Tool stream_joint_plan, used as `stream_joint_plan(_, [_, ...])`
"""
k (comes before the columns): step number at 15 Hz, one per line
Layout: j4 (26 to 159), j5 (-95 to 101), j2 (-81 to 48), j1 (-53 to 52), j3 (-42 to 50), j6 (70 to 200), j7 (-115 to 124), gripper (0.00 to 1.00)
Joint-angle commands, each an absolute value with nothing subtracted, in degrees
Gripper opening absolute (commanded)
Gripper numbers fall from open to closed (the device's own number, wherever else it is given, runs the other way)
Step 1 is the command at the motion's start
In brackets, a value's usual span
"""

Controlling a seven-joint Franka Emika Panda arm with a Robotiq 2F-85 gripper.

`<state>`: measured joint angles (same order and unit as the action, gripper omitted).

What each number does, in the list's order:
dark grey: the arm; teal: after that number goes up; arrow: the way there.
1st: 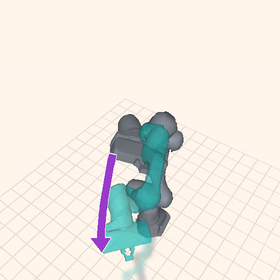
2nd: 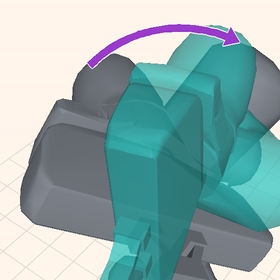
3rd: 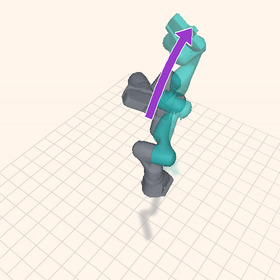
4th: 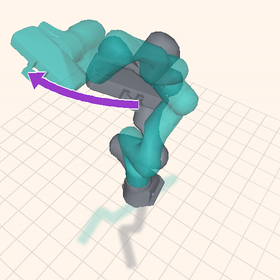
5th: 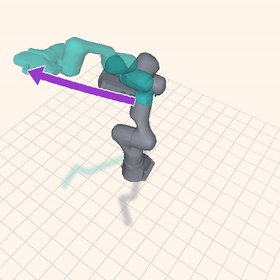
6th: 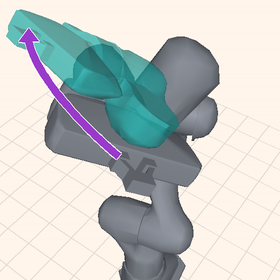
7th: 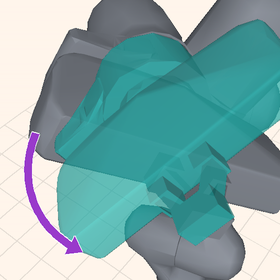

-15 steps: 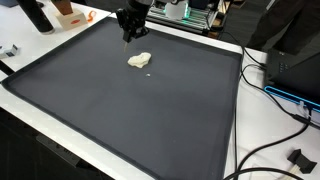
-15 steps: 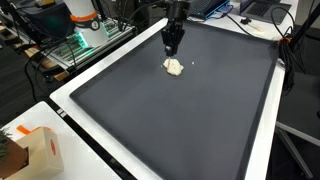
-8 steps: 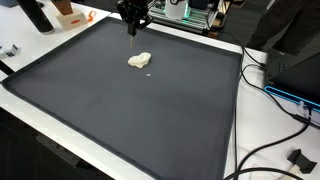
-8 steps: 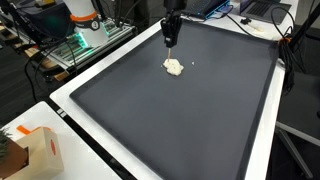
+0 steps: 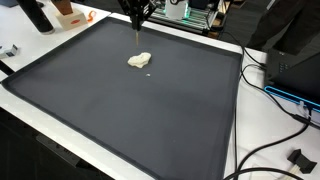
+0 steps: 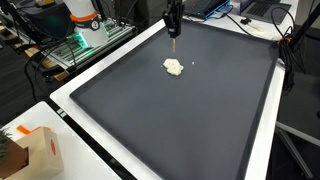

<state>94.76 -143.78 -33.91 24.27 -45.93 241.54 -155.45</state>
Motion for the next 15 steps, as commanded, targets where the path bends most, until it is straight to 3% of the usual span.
stream_joint_plan(1, [97.65,-143.78,-33.59,30.31,-52.32,242.47,-157.4,0.03])
stream_joint_plan(8, [99.99,-143.78,-33.17,35.81,-58.62,242.48,-157.28,0.03])
stream_joint_plan(9, [98.29,-143.77,-33.87,33.47,-56.48,241.5,-155.46,0.13])
stream_joint_plan(15, [98.91,-143.77,-33.85,34.34,-57.52,241.5,-155.46,0.13])
